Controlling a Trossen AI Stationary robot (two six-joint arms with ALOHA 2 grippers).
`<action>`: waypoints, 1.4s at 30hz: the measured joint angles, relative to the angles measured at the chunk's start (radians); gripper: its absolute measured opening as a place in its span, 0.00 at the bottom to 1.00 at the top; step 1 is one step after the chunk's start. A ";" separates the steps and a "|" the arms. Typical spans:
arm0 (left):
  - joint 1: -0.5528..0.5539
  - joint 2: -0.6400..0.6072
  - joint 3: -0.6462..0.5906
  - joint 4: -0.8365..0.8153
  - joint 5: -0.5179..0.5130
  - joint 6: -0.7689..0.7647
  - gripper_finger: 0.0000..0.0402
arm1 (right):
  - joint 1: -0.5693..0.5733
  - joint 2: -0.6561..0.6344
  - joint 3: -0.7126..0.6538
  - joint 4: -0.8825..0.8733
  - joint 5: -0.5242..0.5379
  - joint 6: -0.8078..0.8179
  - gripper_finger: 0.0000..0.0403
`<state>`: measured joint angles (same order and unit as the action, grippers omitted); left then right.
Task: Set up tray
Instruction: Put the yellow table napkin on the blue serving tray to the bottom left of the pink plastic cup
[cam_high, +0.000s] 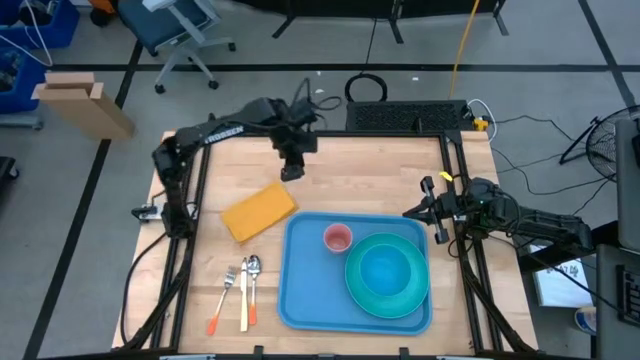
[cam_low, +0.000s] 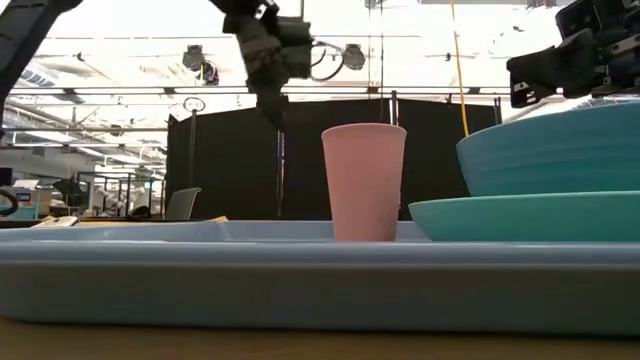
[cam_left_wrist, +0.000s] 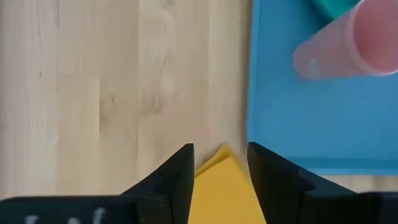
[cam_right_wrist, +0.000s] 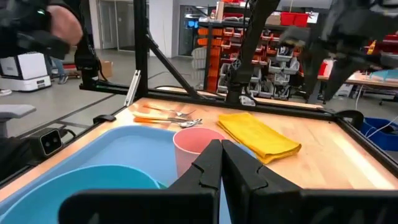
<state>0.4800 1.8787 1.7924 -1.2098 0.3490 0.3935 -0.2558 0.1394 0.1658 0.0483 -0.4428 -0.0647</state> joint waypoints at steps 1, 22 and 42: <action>0.012 -0.023 -0.047 0.036 0.008 0.013 0.36 | 0.000 -0.001 0.000 0.000 0.012 0.001 0.00; 0.200 -0.225 -0.637 0.438 -0.058 -0.137 0.16 | 0.000 -0.004 -0.022 0.005 0.050 -0.009 0.00; 0.208 -0.224 -0.684 0.440 0.024 -0.074 0.85 | 0.000 -0.003 -0.034 0.007 0.048 0.000 0.00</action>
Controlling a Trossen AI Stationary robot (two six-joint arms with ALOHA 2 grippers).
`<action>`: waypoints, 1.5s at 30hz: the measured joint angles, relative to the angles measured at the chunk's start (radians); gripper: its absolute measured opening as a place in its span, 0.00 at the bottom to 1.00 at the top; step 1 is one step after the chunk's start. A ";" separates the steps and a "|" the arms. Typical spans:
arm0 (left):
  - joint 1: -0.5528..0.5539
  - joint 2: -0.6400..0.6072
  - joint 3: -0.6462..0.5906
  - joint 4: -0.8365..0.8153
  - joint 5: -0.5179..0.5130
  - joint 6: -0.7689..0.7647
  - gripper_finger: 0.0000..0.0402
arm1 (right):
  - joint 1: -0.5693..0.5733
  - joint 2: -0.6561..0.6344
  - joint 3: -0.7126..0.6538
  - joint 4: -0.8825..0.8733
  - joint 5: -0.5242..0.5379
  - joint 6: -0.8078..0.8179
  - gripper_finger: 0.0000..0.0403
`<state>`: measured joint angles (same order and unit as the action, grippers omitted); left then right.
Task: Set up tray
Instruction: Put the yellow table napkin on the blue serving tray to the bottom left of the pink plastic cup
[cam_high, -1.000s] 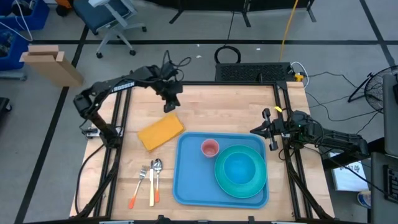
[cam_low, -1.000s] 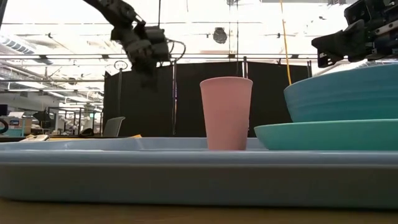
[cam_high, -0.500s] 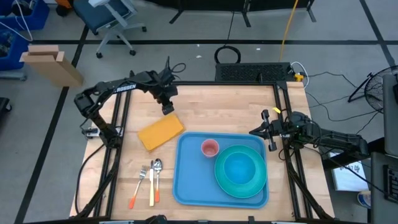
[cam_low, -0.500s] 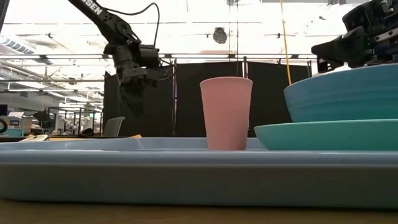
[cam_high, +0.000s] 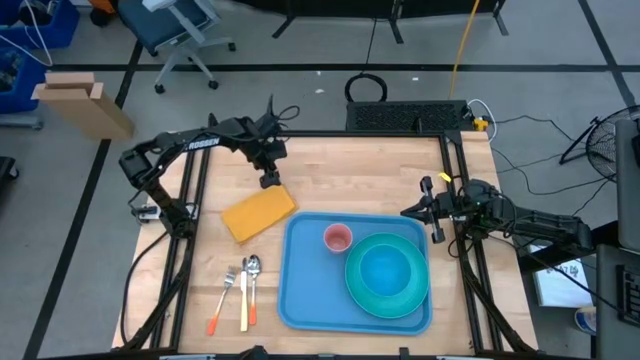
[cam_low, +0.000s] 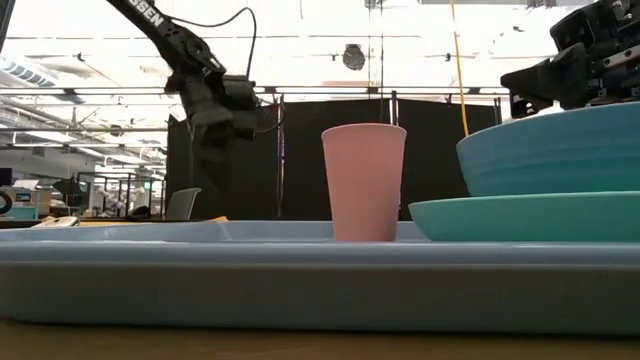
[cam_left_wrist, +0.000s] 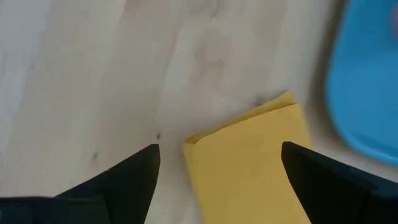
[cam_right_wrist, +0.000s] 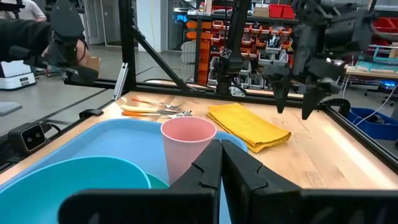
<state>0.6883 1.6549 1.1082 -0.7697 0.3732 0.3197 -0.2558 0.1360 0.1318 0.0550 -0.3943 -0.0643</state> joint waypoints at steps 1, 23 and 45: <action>0.001 0.001 -0.023 0.022 -0.005 -0.015 0.86 | 0.000 0.000 0.000 0.000 0.000 0.000 0.00; 0.001 0.002 -0.225 0.264 -0.062 -0.077 0.79 | 0.000 0.000 0.000 0.022 0.003 0.019 0.00; -0.033 0.079 -0.234 0.347 -0.056 -0.076 0.47 | 0.000 0.000 0.000 0.031 0.001 0.019 0.00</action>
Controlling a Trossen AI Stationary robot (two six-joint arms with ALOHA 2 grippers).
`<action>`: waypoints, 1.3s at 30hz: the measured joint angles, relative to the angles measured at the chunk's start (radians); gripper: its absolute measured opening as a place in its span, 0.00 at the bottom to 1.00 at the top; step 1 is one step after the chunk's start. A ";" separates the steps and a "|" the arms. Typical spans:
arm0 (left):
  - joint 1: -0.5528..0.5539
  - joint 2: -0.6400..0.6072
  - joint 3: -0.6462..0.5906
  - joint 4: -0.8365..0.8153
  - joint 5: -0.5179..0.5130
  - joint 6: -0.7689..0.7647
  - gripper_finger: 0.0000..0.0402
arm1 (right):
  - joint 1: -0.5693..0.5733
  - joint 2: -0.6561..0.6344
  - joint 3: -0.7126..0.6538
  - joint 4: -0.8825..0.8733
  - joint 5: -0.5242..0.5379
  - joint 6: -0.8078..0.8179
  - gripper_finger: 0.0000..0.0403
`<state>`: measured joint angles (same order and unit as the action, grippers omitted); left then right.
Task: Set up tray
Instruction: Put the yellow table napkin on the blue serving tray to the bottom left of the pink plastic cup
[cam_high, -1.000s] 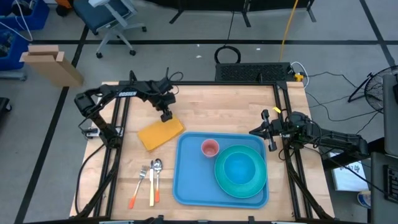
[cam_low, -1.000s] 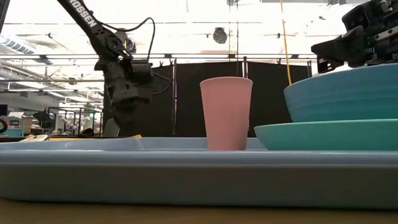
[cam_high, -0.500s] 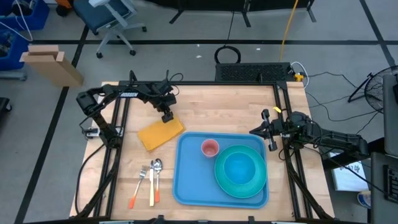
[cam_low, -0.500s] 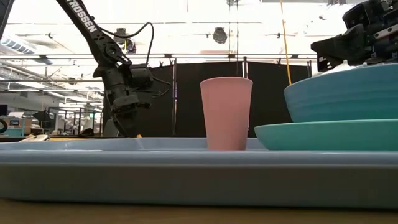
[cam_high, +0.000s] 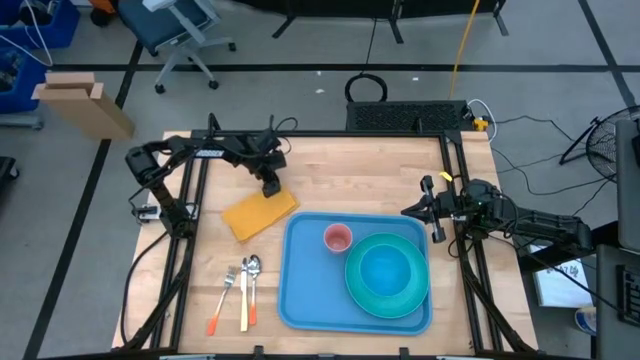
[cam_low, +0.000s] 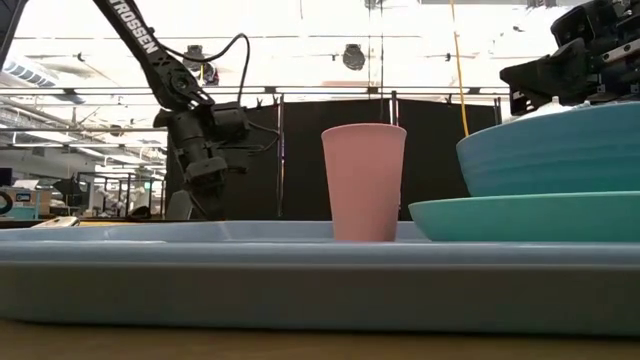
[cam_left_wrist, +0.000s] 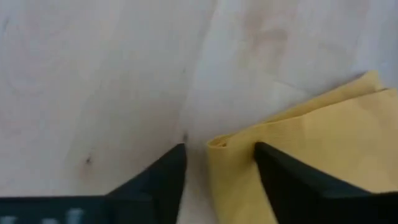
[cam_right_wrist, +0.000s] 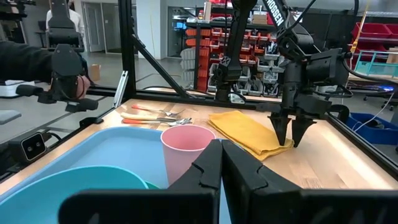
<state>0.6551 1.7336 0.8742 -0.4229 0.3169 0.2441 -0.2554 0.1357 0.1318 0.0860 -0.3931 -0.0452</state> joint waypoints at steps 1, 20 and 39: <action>-0.004 0.000 0.000 0.000 0.002 -0.002 0.41 | 0.000 0.000 0.000 0.000 0.000 0.000 0.00; -0.089 -0.188 0.036 -0.018 -0.062 -0.045 0.04 | 0.000 0.000 0.000 0.002 -0.001 0.000 0.00; -0.310 -0.498 0.286 -0.115 -0.358 -0.262 0.04 | 0.000 0.000 0.000 0.012 -0.001 0.000 0.00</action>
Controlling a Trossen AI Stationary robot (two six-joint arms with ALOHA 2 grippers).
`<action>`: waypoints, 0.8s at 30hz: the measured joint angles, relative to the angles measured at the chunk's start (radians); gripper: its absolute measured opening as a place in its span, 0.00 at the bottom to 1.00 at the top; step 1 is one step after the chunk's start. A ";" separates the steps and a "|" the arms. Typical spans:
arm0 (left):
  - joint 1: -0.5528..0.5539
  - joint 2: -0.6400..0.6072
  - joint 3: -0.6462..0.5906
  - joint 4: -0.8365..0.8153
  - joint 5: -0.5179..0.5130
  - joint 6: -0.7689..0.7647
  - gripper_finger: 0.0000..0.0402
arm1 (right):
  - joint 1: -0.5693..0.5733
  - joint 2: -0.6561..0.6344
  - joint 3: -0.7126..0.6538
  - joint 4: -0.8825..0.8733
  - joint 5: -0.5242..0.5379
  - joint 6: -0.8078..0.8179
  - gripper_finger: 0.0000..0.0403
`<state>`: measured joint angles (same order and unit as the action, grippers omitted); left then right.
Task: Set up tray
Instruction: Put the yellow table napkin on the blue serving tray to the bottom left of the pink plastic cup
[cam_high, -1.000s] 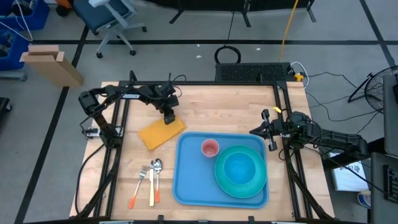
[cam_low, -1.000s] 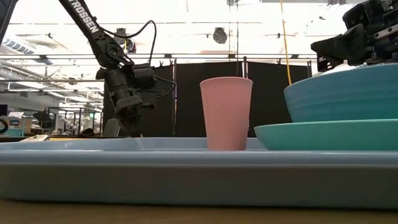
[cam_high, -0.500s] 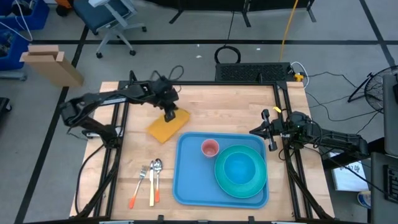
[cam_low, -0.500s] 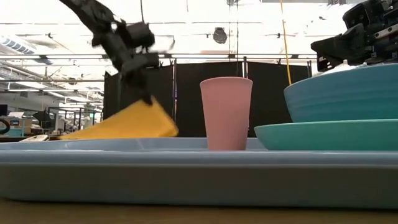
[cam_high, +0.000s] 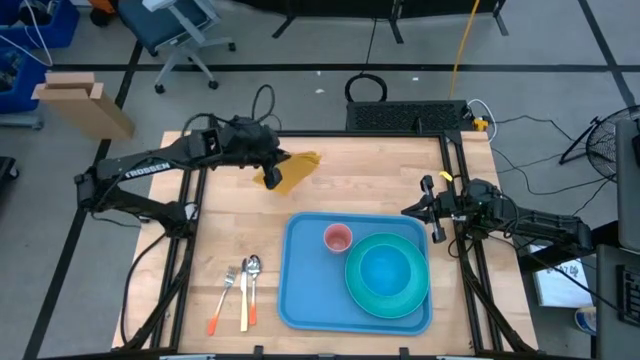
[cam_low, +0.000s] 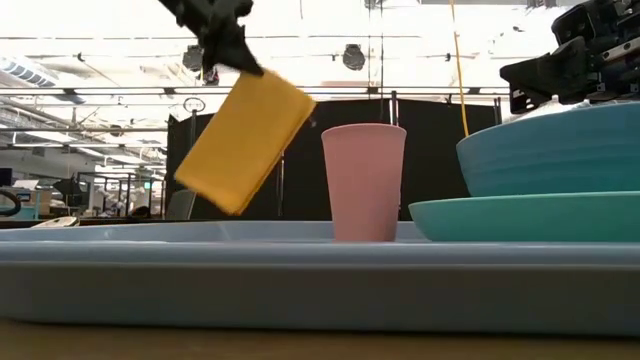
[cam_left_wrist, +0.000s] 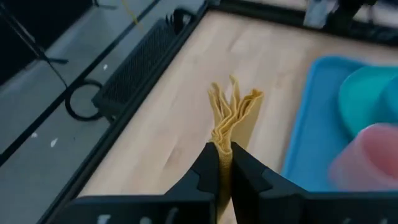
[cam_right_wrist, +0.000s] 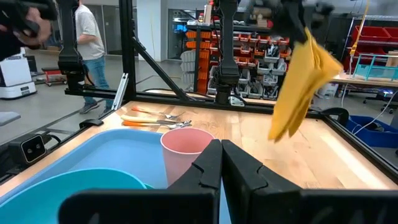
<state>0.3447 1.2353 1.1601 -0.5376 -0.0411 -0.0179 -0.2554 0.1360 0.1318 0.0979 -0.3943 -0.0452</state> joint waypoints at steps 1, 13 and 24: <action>-0.020 0.002 0.021 -0.006 -0.017 -0.014 0.04 | 0.000 0.000 0.000 0.000 0.000 0.000 0.00; -0.373 0.004 0.088 -0.036 -0.315 -0.287 0.04 | 0.000 0.000 0.000 0.001 0.000 0.000 0.00; -0.688 0.022 0.060 0.011 -0.547 -0.730 0.04 | 0.000 0.000 0.000 0.004 -0.001 0.018 0.00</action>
<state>-0.3432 1.2577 1.2197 -0.5267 -0.5882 -0.7477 -0.2554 0.1360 0.1318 0.1014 -0.3949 -0.0270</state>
